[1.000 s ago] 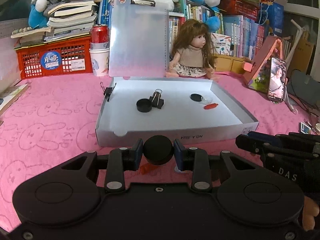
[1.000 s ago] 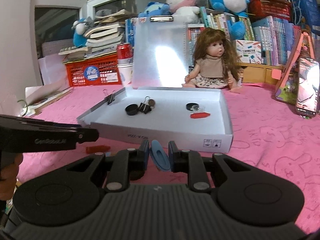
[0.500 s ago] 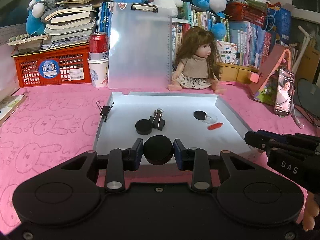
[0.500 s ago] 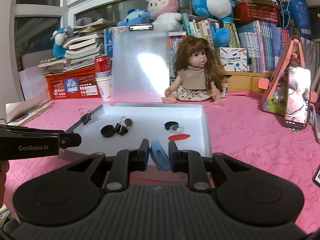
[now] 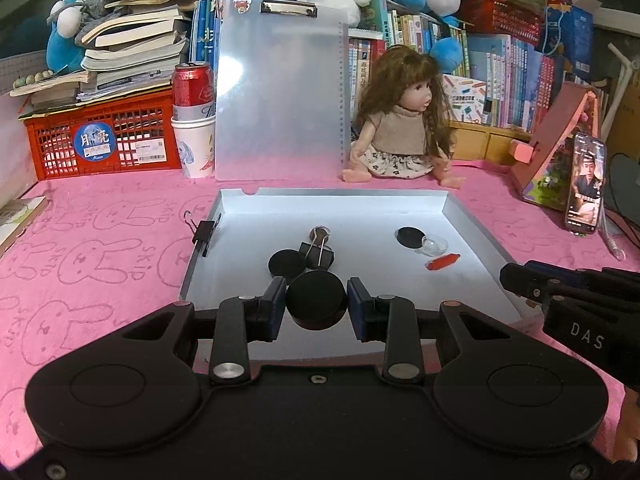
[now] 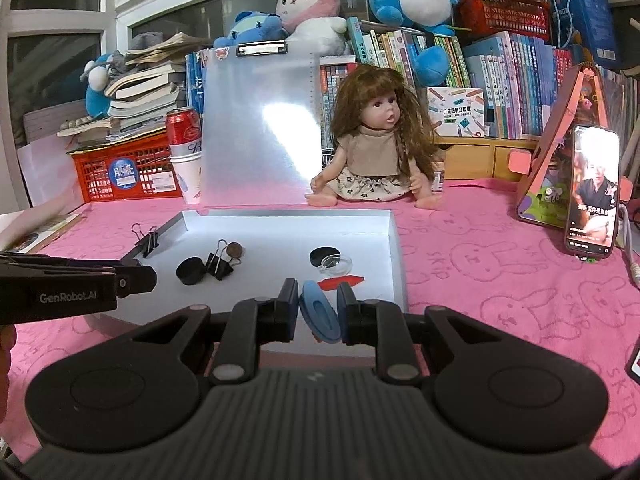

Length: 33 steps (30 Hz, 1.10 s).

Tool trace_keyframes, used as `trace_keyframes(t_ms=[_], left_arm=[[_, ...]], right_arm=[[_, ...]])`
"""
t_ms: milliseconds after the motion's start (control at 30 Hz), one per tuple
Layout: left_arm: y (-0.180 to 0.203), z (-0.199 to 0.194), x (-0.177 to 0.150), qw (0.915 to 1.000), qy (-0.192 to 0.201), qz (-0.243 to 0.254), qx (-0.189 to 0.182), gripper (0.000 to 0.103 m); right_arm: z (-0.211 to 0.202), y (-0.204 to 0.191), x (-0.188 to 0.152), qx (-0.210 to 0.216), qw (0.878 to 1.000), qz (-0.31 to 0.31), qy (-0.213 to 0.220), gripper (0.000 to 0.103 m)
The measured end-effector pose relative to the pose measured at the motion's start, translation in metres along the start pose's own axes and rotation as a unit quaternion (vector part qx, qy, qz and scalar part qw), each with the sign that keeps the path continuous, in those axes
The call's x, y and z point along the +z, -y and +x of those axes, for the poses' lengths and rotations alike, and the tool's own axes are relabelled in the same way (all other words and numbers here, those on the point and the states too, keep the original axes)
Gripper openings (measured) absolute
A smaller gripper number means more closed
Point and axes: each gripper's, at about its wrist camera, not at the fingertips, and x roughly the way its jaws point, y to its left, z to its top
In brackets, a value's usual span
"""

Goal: Organize rigid objects
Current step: 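Carry the black lid and blue clip over the white box with both tools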

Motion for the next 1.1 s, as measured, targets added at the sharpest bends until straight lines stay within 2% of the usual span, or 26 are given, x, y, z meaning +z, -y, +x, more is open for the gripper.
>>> trace_keyframes(t_ms=[1100], left_arm=[[-0.006,0.040,0.012,1.0000,-0.002,-0.002,0.003,0.031]], right_arm=[[0.041,0.011,0.012,-0.013,0.999,0.014,-0.028,0.025]])
